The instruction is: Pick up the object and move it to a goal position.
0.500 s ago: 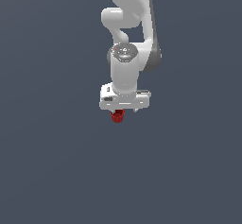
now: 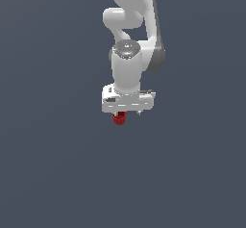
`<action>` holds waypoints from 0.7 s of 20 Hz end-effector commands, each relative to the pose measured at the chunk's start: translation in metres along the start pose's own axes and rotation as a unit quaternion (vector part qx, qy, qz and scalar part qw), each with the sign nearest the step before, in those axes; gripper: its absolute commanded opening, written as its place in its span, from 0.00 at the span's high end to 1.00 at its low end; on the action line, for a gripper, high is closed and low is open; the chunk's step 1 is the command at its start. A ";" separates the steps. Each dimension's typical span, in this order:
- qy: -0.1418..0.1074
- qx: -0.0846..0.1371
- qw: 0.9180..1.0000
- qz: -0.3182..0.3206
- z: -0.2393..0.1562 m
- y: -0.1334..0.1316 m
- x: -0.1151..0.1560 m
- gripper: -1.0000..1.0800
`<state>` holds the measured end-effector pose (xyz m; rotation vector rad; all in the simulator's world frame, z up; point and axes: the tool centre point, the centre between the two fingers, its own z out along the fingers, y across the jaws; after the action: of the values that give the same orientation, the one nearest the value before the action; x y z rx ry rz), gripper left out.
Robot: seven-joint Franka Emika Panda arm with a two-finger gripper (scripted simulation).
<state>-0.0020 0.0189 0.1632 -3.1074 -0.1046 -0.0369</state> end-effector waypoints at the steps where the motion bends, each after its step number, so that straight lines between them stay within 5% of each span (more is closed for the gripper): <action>1: 0.002 0.001 1.000 -0.004 -0.002 -0.001 0.002 0.04; 14: -0.001 -0.002 0.999 0.054 0.011 0.006 -0.010 0.04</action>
<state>-0.0087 0.0144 0.1542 -3.1105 0.0247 -0.0334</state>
